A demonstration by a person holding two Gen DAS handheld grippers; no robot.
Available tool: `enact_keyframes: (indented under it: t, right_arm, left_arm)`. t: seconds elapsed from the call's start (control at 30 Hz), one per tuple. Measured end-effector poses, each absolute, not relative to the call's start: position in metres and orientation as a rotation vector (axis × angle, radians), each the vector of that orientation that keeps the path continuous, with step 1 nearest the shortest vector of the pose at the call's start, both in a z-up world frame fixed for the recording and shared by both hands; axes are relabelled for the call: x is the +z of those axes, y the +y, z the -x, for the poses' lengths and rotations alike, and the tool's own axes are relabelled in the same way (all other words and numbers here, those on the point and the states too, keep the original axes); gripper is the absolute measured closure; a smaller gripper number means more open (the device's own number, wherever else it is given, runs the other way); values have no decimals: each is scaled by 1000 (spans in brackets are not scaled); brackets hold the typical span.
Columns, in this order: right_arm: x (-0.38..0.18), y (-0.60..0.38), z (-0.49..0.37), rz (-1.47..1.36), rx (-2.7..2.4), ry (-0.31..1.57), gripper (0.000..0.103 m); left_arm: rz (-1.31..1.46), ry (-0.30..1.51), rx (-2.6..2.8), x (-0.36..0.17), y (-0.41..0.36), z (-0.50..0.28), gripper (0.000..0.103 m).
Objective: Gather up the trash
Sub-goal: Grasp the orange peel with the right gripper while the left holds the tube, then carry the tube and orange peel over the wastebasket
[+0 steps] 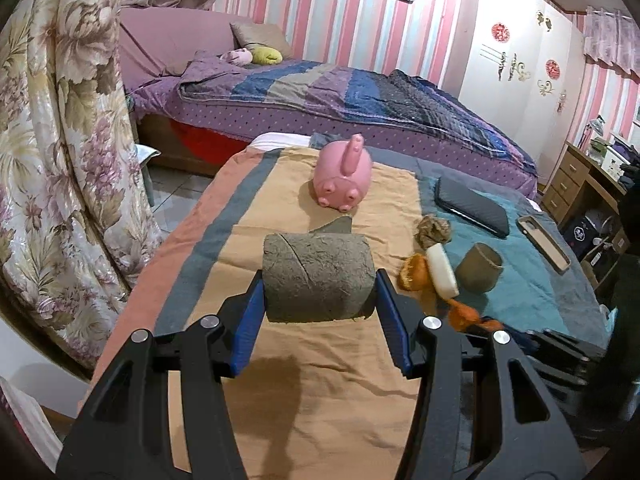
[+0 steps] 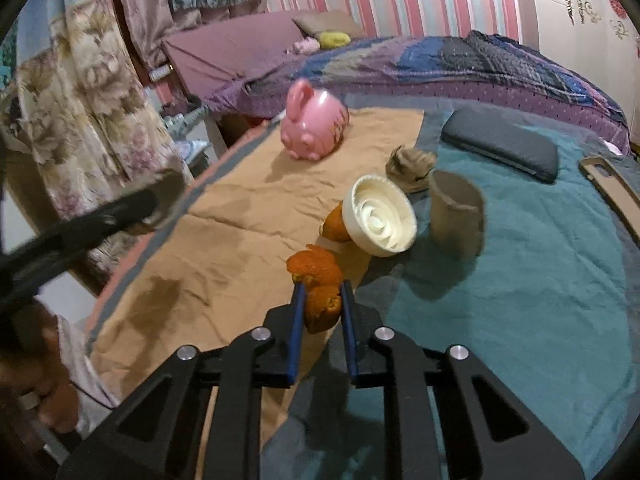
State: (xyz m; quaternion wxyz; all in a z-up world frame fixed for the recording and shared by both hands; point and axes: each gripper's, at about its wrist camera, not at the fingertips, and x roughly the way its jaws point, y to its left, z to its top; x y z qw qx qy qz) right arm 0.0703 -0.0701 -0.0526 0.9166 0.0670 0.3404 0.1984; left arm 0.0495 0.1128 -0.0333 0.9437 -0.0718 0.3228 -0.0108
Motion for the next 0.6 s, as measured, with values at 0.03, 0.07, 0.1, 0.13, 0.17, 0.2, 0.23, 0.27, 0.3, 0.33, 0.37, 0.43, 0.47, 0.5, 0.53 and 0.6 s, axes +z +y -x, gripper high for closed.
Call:
enact_keyframes:
  t: [0.03,0.07,0.1,0.13,0.17,0.2,0.23,0.27,0.3,0.33,0.37,0.43,0.47,0.5,0.53,0.6]
  right_arm:
    - [-48,-75,-67,-139,406,686,85]
    - [-43,-81,-63,-139,402,670,85]
    - [-34,-92,-56,-140,388,641,85]
    - [-29,-100,-51,-144,379,626,85]
    - [-23,-111,-46,-152,366,607,85]
    - [-19,-117,-43,-157,359,597,85]
    - [-12,-134,-37,-166,338,575,85]
    - [-7,-145,-32,-172,321,560,85]
    - [-2,-159,-26,-178,298,544,85]
    - [1,-166,-22,-181,288,535,85]
    - [6,-178,-16,-189,270,522,85]
    - [14,-202,-6,-203,235,494,85]
    - [19,-215,-1,-208,216,480,85]
    - [24,-230,7,-212,191,463,85]
    - [27,-243,12,-216,174,451,85]
    - [32,-261,19,-222,147,437,85]
  left_arm:
    - [147,654,-32,-32,108,-49,51]
    - [144,652,-39,-30,103,-48,51]
    - [139,651,-43,-30,99,-48,51]
    - [131,649,-52,-29,92,-47,51]
    - [126,646,-60,-28,85,-46,51]
    - [123,642,-72,-26,77,-45,51]
    - [126,638,-87,-24,70,-44,51]
    - [128,635,-99,-23,66,-44,51]
    - [129,630,-115,-20,56,-43,51]
    - [128,628,-124,-19,50,-43,51]
    - [122,623,-138,-17,40,-43,51]
    - [109,613,-164,-13,20,-41,51]
    - [103,607,-180,-11,9,-39,51]
    - [96,600,-204,-9,-5,-37,51]
    - [90,597,-218,-8,-14,-36,51]
    - [79,590,-256,-5,-36,-32,51]
